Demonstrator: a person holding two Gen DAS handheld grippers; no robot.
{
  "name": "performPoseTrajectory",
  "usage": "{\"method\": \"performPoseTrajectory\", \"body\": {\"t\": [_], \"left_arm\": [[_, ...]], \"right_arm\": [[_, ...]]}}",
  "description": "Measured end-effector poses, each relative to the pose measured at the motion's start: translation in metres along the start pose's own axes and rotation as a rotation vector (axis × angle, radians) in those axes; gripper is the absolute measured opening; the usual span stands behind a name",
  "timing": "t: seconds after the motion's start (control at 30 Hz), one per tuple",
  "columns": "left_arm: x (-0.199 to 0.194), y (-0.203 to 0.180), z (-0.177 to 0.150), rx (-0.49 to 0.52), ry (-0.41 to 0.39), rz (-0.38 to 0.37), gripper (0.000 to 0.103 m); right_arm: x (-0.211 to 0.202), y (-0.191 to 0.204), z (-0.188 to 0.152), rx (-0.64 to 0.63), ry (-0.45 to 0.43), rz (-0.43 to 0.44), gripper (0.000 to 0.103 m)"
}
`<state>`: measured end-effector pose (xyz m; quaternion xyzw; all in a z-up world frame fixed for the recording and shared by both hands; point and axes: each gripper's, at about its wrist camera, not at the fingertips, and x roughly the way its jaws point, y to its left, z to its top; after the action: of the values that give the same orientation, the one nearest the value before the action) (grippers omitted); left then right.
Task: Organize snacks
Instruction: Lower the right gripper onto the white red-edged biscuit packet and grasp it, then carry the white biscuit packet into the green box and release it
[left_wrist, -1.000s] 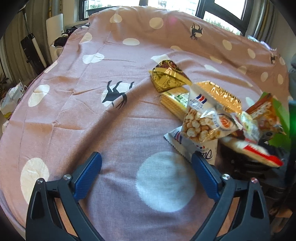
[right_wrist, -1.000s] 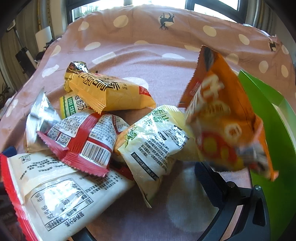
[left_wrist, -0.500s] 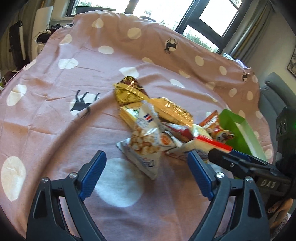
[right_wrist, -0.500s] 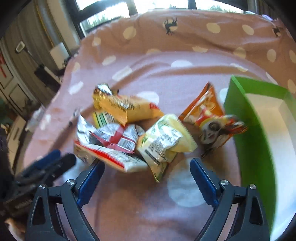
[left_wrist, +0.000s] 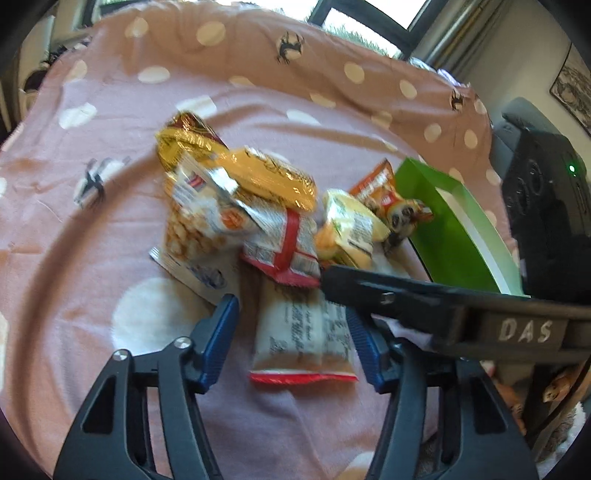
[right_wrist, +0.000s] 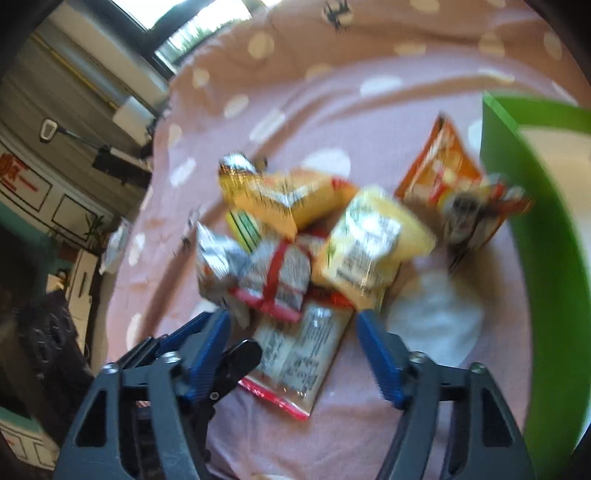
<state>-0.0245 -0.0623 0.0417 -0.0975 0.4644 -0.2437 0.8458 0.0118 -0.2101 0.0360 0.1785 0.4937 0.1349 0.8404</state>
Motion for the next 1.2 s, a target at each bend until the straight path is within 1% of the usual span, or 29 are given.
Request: {"method": "performPoseTrajectory", "body": {"t": [0.07, 0.13, 0.17, 0.27, 0.33, 0.37, 0.43, 0.5, 0.6, 0.67, 0.77, 0.87, 0.93, 1.07, 1.2], "left_arm": [[0.012, -0.003, -0.004, 0.0, 0.049, -0.008, 0.053], [0.021, -0.003, -0.007, -0.007, 0.079, 0.008, 0.051], [0.023, -0.004, -0.008, -0.003, 0.072, 0.019, 0.049], [0.021, -0.009, -0.008, 0.012, 0.063, 0.002, 0.047], [0.02, -0.014, -0.01, 0.022, 0.056, 0.021, 0.047], [0.018, -0.017, -0.01, 0.021, 0.05, 0.03, 0.047], [0.012, -0.023, -0.009, 0.019, 0.035, 0.019, 0.047], [0.002, -0.035, -0.006, 0.041, 0.002, 0.011, 0.048], [-0.016, -0.058, -0.001, 0.091, -0.062, -0.008, 0.047], [-0.023, -0.076, 0.006, 0.125, -0.098, -0.04, 0.047], [-0.027, -0.098, 0.018, 0.151, -0.119, -0.108, 0.047], [-0.029, -0.123, 0.023, 0.209, -0.158, -0.14, 0.047], [-0.023, -0.141, 0.027, 0.248, -0.155, -0.157, 0.047], [-0.003, -0.169, 0.034, 0.296, -0.131, -0.19, 0.047], [0.019, -0.192, 0.038, 0.324, -0.082, -0.226, 0.047]], "right_arm": [[0.013, -0.003, -0.005, 0.01, 0.038, 0.013, 0.064], [0.025, -0.007, -0.009, 0.028, 0.069, -0.003, 0.064], [0.029, -0.007, -0.01, 0.032, 0.076, -0.007, 0.064], [0.029, -0.002, -0.013, 0.013, 0.057, -0.012, 0.063], [0.028, -0.001, -0.014, 0.014, 0.047, -0.036, 0.056], [0.026, 0.0, -0.015, 0.017, 0.045, -0.04, 0.055], [0.02, -0.001, -0.016, 0.029, 0.042, -0.023, 0.055], [0.006, -0.001, -0.017, 0.024, 0.012, -0.013, 0.055], [-0.022, 0.001, -0.018, 0.004, -0.058, -0.014, 0.055], [-0.048, 0.002, -0.019, -0.022, -0.128, -0.033, 0.055], [-0.08, 0.004, -0.018, -0.054, -0.233, -0.08, 0.055], [-0.111, -0.003, -0.021, -0.045, -0.343, -0.103, 0.055], [-0.124, -0.014, -0.022, -0.019, -0.385, -0.109, 0.055], [-0.141, -0.042, -0.023, 0.044, -0.43, -0.129, 0.056], [-0.15, -0.078, -0.026, 0.136, -0.444, -0.092, 0.056]]}}
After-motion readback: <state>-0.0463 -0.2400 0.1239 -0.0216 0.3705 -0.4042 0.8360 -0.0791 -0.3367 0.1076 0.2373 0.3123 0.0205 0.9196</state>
